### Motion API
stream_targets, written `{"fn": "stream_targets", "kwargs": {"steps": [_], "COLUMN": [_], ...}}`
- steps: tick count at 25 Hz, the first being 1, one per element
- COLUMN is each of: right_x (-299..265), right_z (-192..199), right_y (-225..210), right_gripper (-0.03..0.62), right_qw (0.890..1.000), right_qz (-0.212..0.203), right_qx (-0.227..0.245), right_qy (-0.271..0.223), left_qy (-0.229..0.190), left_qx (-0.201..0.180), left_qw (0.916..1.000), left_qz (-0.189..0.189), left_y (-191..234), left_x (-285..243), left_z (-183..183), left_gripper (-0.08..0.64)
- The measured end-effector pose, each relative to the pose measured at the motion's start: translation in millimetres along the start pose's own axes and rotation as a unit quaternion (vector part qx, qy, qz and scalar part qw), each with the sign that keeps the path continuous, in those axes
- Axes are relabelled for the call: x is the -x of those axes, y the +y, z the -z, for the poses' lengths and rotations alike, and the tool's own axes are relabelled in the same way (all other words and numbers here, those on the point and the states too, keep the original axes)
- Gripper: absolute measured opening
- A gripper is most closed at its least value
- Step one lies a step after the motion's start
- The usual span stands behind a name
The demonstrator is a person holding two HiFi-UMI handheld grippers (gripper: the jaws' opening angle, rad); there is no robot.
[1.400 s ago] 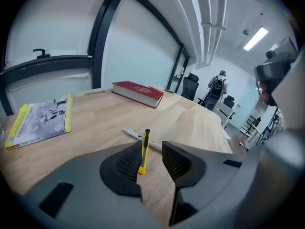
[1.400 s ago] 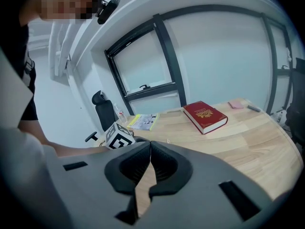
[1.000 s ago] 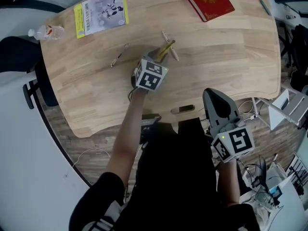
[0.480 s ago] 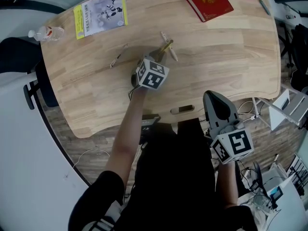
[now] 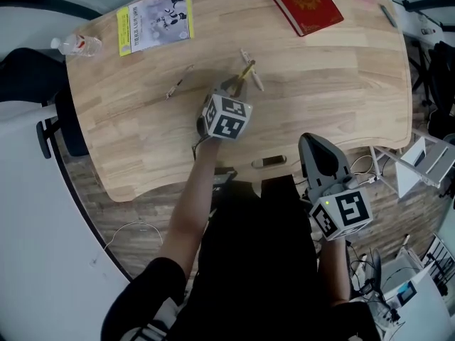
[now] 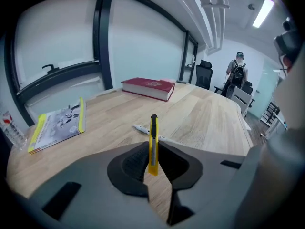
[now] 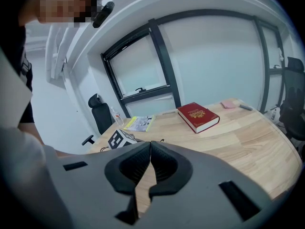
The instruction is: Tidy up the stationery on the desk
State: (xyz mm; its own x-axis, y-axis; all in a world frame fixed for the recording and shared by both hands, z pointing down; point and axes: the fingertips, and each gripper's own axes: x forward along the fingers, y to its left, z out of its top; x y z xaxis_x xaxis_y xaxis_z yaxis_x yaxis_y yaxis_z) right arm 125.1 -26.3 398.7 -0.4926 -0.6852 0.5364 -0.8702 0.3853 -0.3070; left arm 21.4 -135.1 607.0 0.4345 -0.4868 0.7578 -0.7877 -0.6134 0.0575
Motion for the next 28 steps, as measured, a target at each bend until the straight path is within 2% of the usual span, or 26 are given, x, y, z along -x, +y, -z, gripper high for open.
{"fn": "stream_targets", "kwargs": {"steps": [4, 8, 13, 17, 24, 28], "right_x": [-1, -2, -5, -7, -8, -8], "right_z": [-4, -5, -4, -2, 4, 7], "right_y": [10, 21, 31, 36, 42, 45], "right_gripper": [0.021, 0.021, 0.021, 0.021, 0.021, 0.021], "right_qw": [1.0, 1.0, 0.999, 0.999, 0.999, 0.998], "right_qz": [-0.011, -0.023, -0.033, -0.037, -0.041, -0.041], "right_qx": [0.007, 0.014, 0.023, 0.028, 0.032, 0.033], "right_qy": [-0.006, -0.006, 0.001, 0.006, 0.016, 0.019], "left_qy": [-0.012, -0.015, -0.003, 0.012, 0.036, 0.048], "left_qx": [0.054, 0.126, 0.21, 0.267, 0.324, 0.344], "left_qw": [0.9982, 0.99, 0.9713, 0.9548, 0.93, 0.9201], "left_qz": [-0.025, -0.063, -0.112, -0.131, -0.169, -0.18], "left_y": [8, 25, 45, 52, 60, 63], "left_x": [20, 35, 45, 48, 43, 39], "left_z": [0, 12, 37, 58, 85, 95], "left_gripper": [0.084, 0.084, 0.084, 0.084, 0.084, 0.084]}}
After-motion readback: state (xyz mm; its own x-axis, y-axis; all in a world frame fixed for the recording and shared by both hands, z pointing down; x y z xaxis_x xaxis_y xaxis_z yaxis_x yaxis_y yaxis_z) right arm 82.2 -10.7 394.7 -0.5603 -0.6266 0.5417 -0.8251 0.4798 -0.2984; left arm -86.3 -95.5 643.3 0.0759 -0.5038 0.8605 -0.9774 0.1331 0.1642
